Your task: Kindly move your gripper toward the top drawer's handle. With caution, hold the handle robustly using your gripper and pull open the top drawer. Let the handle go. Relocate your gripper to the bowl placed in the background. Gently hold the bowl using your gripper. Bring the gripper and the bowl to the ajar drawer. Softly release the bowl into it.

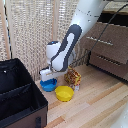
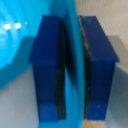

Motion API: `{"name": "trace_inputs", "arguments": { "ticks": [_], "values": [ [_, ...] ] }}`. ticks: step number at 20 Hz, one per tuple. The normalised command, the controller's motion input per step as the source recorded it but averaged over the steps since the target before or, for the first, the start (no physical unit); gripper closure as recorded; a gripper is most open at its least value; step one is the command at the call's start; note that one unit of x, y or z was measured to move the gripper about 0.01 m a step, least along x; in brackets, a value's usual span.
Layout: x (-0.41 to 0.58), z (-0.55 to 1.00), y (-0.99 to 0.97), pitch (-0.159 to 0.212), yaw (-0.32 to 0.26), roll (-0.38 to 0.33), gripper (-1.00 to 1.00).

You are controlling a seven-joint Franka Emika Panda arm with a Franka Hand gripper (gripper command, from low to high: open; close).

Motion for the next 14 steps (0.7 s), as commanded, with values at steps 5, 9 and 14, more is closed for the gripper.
{"name": "trace_inputs", "arguments": {
  "ticks": [5,9,14],
  "values": [
    [0.319,0.44,0.14,-0.061,-0.193,0.023,1.0],
    [0.286,0.58,0.18,-0.032,-0.216,0.0,1.0],
    [0.346,0.85,0.12,0.028,-0.222,0.0,1.0]
  ]
}}
